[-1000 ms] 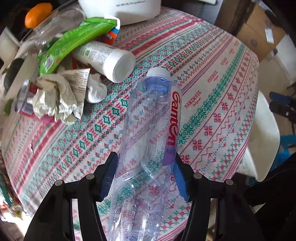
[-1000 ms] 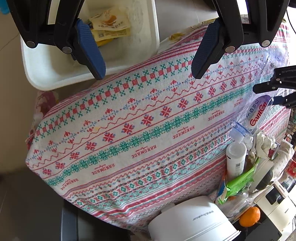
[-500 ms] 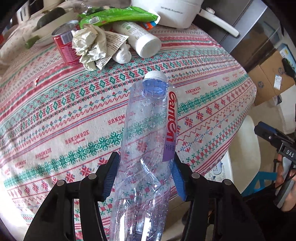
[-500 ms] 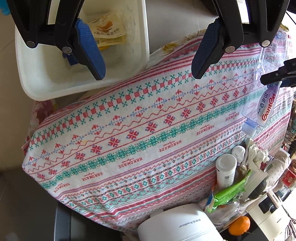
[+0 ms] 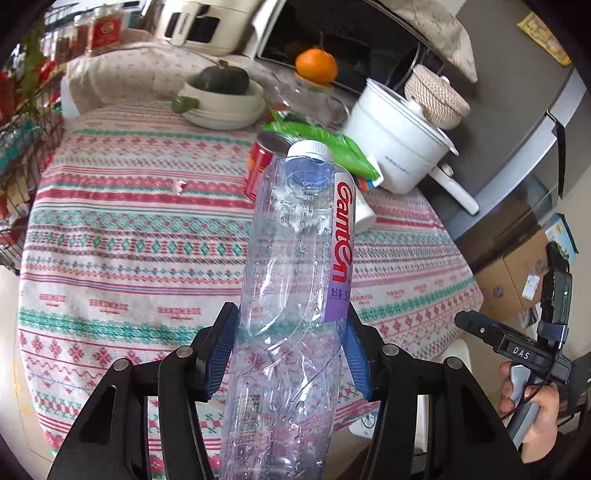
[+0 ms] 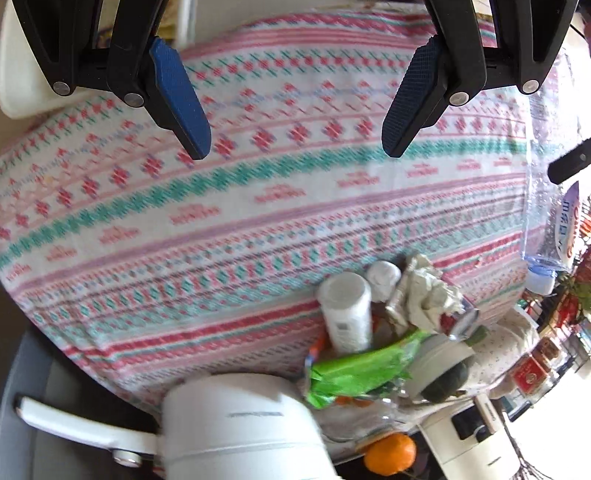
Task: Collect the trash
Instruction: 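Grasp the clear Ganten water bottle with the left tool and lift it, then hold the water bottle in the left tool while the right tool grasps the crumpled paper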
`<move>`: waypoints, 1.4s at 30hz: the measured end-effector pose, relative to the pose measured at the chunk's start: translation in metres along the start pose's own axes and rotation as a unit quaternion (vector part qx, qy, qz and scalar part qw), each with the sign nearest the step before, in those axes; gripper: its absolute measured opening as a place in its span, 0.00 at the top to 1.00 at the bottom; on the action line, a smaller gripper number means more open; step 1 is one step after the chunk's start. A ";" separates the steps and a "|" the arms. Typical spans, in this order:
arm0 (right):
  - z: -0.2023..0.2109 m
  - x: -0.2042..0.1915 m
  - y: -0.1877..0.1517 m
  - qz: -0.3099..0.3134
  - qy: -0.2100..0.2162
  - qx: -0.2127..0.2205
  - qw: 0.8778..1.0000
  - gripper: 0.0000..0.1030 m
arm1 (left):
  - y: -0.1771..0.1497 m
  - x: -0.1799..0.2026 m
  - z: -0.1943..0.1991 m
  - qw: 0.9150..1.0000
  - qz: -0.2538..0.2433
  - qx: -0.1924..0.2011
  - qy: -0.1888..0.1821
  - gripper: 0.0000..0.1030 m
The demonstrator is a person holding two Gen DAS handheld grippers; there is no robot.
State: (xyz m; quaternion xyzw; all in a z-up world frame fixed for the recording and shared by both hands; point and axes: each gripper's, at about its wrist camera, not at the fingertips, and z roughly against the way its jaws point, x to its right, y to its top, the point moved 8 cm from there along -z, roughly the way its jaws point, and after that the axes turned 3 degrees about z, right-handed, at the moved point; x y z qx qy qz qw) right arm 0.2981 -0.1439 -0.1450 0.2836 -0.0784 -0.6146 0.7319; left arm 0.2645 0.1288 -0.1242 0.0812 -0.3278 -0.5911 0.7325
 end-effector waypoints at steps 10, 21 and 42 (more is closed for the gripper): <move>-0.069 -0.107 0.081 0.056 0.099 0.025 0.993 0.27 | 0.019 -0.034 0.001 0.998 0.054 0.031 -0.001 0.44; -0.142 -0.127 0.108 0.063 0.076 -0.003 0.995 0.28 | 0.030 -0.046 -0.002 0.997 0.068 0.029 -0.015 0.44; -0.131 -0.114 0.099 0.075 0.069 0.015 0.995 0.69 | 0.031 -0.041 -0.010 0.997 0.065 0.024 -0.016 0.44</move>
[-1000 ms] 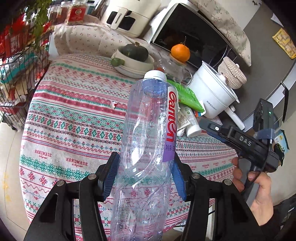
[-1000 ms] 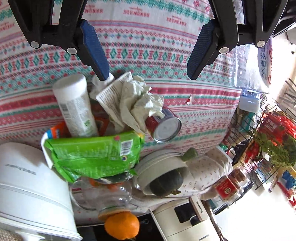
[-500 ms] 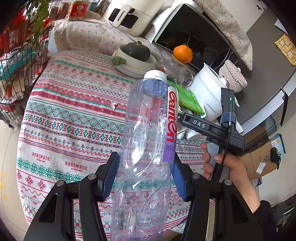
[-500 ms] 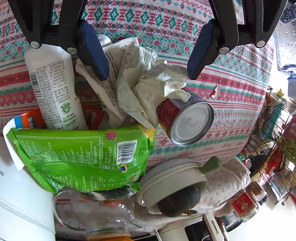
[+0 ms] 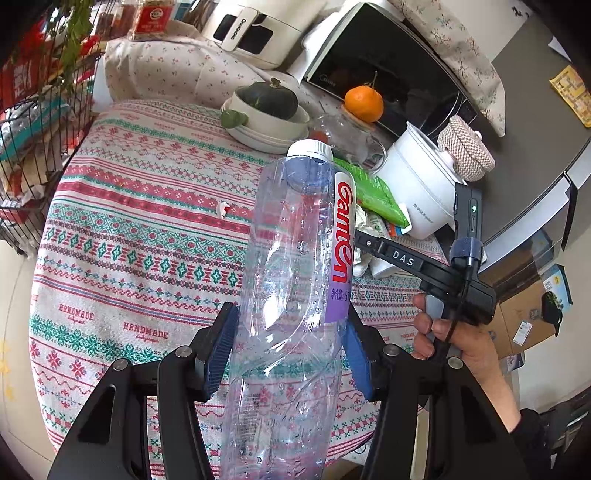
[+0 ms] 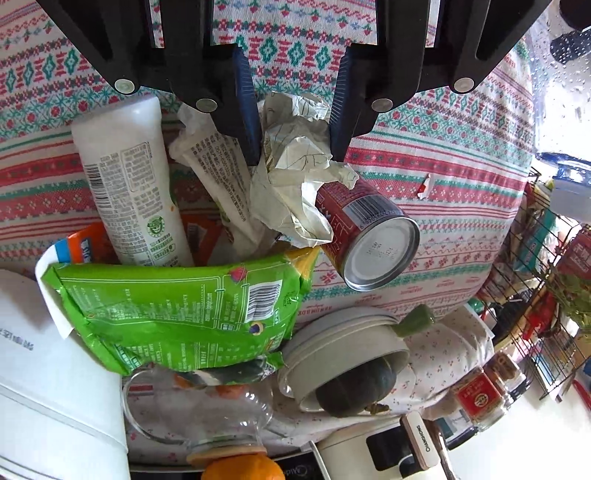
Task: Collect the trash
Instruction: 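Hold the water bottle in the left tool while the right tool grasps the crumpled paper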
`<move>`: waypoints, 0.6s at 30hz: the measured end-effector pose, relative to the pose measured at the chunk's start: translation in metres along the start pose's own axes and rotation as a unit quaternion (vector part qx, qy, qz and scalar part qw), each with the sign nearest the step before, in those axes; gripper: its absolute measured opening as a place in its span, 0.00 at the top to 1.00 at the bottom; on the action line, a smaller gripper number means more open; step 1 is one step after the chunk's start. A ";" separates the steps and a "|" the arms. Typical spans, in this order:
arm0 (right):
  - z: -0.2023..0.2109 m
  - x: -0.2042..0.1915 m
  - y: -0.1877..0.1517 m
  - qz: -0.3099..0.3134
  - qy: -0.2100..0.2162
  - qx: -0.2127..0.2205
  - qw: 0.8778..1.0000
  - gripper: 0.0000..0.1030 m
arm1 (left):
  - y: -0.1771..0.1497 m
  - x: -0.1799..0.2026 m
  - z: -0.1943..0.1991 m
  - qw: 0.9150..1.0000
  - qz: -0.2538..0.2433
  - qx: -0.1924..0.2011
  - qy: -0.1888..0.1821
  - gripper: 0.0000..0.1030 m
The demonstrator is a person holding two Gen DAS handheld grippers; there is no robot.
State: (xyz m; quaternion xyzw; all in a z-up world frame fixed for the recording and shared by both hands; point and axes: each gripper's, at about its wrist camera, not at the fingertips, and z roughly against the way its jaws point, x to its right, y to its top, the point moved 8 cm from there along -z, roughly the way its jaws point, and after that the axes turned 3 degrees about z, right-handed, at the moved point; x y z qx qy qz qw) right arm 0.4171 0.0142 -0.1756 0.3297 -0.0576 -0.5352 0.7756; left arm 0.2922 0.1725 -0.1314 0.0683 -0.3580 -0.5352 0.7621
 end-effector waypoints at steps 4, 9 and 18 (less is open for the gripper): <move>0.034 -0.001 -0.004 0.017 -0.001 0.015 1.000 0.69 | -0.004 0.008 0.003 1.000 -0.010 0.003 -0.003 0.44; 0.082 0.003 -0.015 0.027 -0.001 0.036 0.999 0.69 | -0.015 0.023 0.005 1.000 -0.026 0.001 -0.010 0.44; 0.156 0.032 -0.061 0.021 -0.015 0.052 0.998 0.69 | -0.043 0.068 0.008 0.996 -0.083 -0.006 -0.027 0.44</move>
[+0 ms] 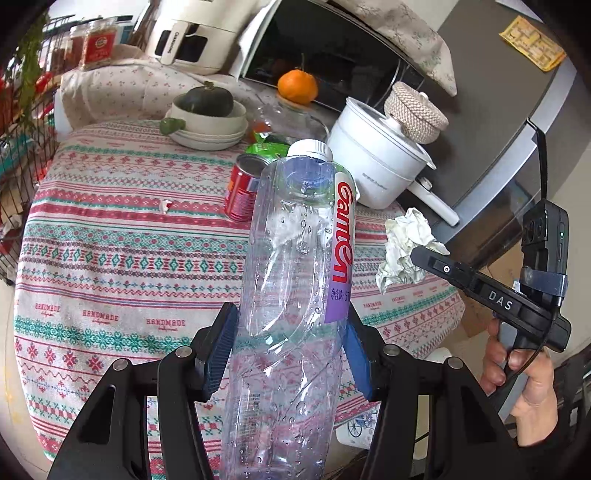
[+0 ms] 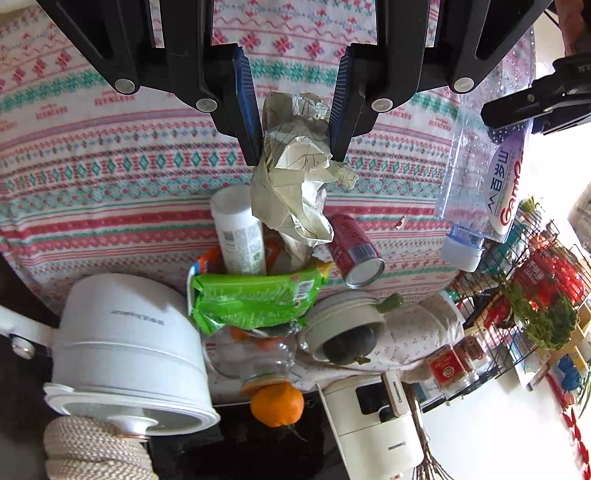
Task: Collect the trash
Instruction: 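Hold the water bottle in the left tool while the right tool grasps the crumpled paper, then carry the bottle and crumpled paper over the white bin and open both tools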
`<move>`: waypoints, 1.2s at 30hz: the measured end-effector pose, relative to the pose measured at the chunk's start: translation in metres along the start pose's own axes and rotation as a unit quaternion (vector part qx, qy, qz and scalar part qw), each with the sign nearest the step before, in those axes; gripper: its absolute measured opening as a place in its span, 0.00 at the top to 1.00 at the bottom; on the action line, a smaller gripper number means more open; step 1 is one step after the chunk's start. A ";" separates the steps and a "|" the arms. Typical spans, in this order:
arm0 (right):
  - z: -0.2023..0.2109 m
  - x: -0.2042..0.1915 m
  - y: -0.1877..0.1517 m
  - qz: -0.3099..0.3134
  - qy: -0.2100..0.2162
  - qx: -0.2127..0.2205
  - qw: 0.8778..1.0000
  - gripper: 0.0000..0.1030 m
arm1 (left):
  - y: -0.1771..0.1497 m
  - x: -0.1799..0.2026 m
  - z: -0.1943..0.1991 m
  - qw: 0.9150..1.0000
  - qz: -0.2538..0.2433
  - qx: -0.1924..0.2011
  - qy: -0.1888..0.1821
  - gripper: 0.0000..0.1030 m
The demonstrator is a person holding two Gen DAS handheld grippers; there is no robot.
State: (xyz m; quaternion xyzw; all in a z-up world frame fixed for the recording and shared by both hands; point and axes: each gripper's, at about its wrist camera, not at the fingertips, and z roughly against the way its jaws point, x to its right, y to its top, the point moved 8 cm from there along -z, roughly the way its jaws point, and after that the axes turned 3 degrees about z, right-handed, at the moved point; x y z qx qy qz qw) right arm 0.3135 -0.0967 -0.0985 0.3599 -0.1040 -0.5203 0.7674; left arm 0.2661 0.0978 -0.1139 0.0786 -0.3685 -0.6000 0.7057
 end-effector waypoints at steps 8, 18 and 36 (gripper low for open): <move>0.059 0.064 -0.048 -0.060 -0.045 0.009 0.997 0.69 | -0.029 0.053 -0.014 0.998 -0.062 -0.026 -0.019 0.44; 0.113 0.143 -0.127 -0.158 -0.114 -0.013 0.981 0.69 | -0.089 0.135 -0.045 0.982 -0.153 -0.090 -0.059 0.44; 0.153 0.232 -0.224 -0.267 -0.169 -0.056 0.947 0.68 | -0.231 0.250 -0.138 0.916 -0.295 -0.262 -0.067 0.43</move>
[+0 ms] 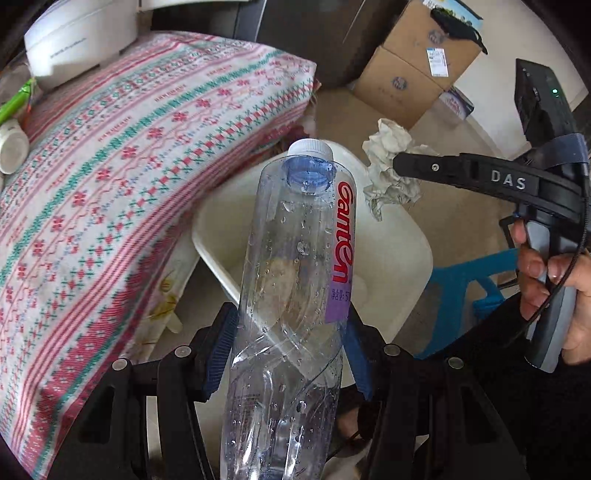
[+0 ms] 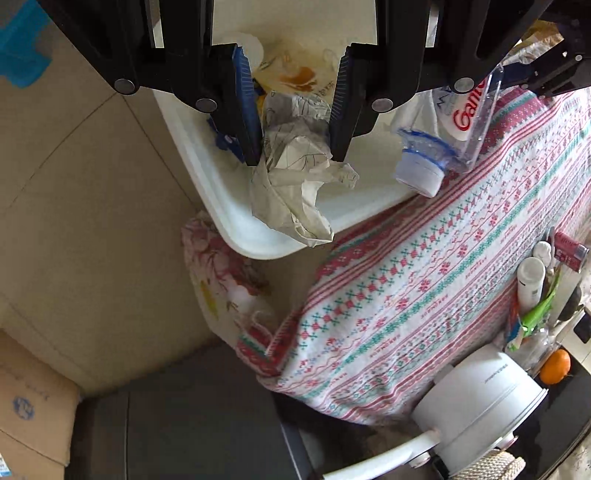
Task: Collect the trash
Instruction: 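Carry the bottle and crumpled paper over the white bin and open both tools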
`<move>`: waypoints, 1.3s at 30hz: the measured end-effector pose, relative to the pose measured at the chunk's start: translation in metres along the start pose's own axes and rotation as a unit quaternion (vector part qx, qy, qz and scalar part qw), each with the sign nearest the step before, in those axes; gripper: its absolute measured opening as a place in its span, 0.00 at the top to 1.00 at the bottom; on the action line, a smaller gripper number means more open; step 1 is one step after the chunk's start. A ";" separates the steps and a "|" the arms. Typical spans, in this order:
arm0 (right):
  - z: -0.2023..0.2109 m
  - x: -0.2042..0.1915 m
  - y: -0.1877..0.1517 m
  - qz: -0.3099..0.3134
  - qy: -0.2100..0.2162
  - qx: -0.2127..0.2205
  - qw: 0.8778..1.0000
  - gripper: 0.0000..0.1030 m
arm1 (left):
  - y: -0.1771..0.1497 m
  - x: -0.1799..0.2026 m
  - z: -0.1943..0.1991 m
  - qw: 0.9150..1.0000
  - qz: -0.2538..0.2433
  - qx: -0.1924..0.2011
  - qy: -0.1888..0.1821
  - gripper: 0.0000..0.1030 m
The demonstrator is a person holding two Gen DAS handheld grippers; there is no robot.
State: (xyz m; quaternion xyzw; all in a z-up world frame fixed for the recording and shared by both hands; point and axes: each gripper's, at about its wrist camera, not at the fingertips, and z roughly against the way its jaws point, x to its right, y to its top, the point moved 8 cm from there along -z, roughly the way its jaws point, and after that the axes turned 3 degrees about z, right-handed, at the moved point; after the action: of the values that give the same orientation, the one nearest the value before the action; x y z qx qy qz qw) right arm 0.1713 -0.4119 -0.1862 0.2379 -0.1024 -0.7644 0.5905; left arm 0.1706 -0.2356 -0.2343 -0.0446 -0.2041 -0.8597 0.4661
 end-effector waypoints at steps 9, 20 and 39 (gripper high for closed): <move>0.003 0.015 -0.001 -0.015 0.004 -0.001 1.000 0.68 | 0.018 0.021 -0.037 0.999 -0.024 0.003 0.033 0.42; 0.003 0.017 -0.002 -0.017 0.003 -0.003 1.000 0.68 | 0.027 0.018 -0.018 0.998 -0.029 0.037 0.049 0.38; -0.032 -0.003 -0.016 0.017 -0.036 -0.063 0.997 0.64 | 0.007 -0.036 0.046 0.994 0.024 0.083 0.066 0.29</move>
State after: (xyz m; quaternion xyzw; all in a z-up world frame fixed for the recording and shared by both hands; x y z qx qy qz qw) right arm 0.1733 -0.4002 -0.2199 0.1709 -0.0793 -0.7669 0.6134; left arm 0.1913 -0.1921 -0.1996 0.0463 -0.2421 -0.8295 0.5012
